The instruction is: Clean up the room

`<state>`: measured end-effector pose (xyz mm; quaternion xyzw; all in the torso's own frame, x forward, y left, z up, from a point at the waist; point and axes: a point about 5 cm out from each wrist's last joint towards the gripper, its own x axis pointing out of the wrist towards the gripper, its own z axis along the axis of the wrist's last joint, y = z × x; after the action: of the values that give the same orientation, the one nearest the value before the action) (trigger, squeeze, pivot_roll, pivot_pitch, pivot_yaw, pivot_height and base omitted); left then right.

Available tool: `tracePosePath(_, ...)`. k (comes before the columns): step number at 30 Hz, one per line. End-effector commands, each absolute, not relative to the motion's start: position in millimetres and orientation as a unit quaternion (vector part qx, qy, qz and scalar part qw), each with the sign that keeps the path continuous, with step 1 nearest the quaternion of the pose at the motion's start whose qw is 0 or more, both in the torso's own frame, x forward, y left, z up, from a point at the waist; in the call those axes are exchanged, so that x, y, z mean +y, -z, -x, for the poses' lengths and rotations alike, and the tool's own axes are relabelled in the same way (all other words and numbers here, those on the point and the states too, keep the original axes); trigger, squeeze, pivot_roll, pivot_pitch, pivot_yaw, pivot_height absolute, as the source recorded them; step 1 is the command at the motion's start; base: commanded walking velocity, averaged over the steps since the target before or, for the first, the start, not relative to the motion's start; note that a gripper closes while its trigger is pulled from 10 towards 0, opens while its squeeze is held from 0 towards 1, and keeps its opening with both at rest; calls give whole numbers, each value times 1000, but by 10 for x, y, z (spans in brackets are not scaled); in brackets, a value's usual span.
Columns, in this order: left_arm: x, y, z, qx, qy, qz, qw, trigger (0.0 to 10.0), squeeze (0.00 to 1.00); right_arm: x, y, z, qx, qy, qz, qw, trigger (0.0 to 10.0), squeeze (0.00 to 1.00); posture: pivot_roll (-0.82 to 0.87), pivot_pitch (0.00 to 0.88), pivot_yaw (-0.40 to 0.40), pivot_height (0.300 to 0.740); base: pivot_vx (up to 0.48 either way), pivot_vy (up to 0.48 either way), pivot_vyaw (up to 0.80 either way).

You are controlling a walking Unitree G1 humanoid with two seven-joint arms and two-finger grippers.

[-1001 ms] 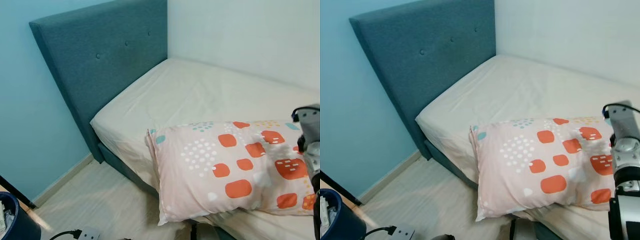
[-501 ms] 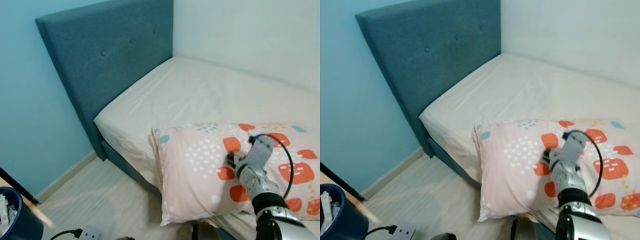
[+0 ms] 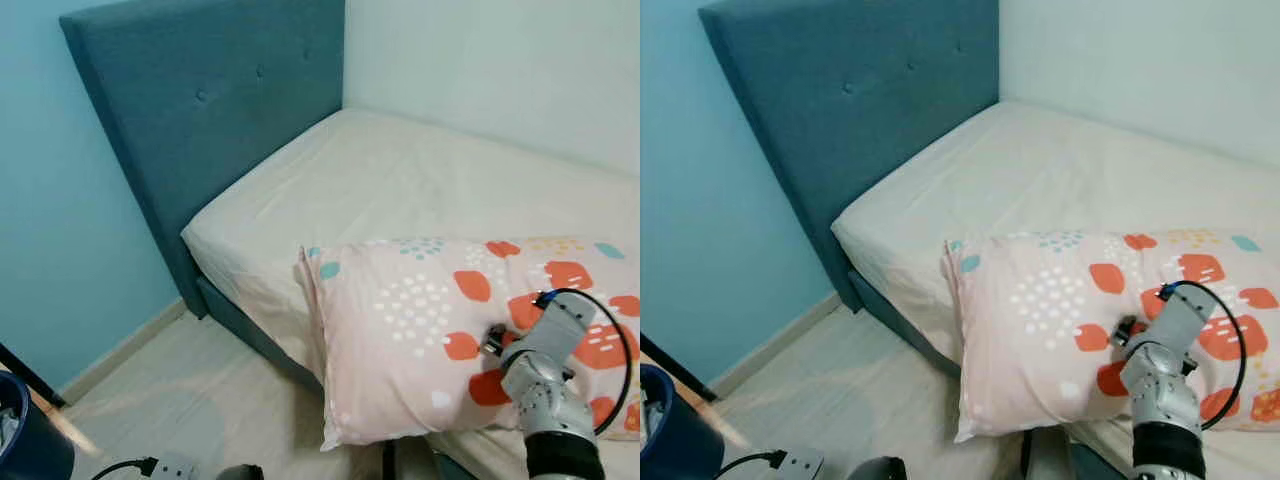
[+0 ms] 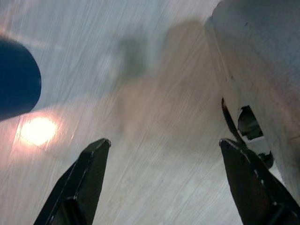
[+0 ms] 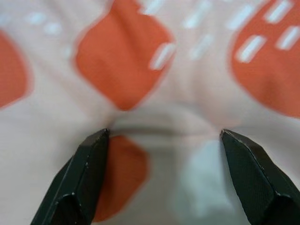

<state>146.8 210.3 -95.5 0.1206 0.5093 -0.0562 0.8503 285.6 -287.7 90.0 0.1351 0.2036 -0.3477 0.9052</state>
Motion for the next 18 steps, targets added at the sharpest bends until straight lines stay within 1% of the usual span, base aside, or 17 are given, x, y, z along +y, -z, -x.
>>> tracePosePath(1, 1972, 1014, -1370, 526, 82, -111, 839, 10000, 0, -2884, -911, -2754, 213, 359, -135, 899, 10000, 0, -170, 112, -21, 551, 0, 0, 0)
tracePosePath(2, 1973, 1015, -1365, 526, 84, -111, 839, 10000, 0, -2874, -966, -2651, 209, 364, -135, 897, 10000, 0, -176, 115, -21, 546, 0, 0, 0)
tracePosePath(3, 1973, 1015, -1365, 526, 84, -111, 839, 10000, 0, -2874, -966, -2651, 209, 364, -135, 897, 10000, 0, -176, 115, -21, 546, 0, 0, 0)
tracePosePath(5, 1980, 1015, -1360, 527, 87, -113, 838, 10000, 0, -2813, -1092, -2479, 196, 368, -140, 898, 10000, 0, -188, 118, -20, 536, 0, 0, 0)
tracePosePath(9, 1989, 1015, -1357, 528, 89, -116, 837, 10000, 0, -2739, -1231, -2358, 182, 367, -142, 901, 10000, 0, -198, 119, -21, 521, 0, 0, 0)
tracePosePath(10, 1994, 1014, -1355, 528, 91, -119, 836, 10000, 0, -2672, -1314, -2259, 177, 366, -144, 902, 10000, 0, -212, 124, -21, 511, 0, 0, 0)
tracePosePath(12, 1994, 1014, -1355, 528, 91, -119, 836, 10000, 0, -2672, -1314, -2259, 177, 366, -144, 902, 10000, 0, -212, 124, -21, 511, 0, 0, 0)
tracePosePath(13, 1996, 1014, -1355, 528, 92, -120, 835, 10000, 0, -2621, -1329, -2197, 176, 363, -149, 903, 10000, 0, -223, 129, -18, 506, 0, 0, 0)
tracePosePath(14, 1996, 1014, -1355, 528, 92, -120, 835, 10000, 0, -2621, -1329, -2197, 176, 363, -149, 903, 10000, 0, -223, 129, -18, 506, 0, 0, 0)
tracePosePath(15, 2004, 1012, -1357, 528, 95, -122, 835, 10000, 0, -2511, -1311, -2059, 171, 357, -176, 901, 10000, 0, -239, 143, -10, 496, 0, 0, 0)
tracePosePath(18, 2008, 1008, -1363, 527, 100, -126, 835, 10000, 0, -2474, -1191, -1933, 146, 363, -219, 894, 10000, 0, -245, 144, -4, 481, 0, 0, 0)
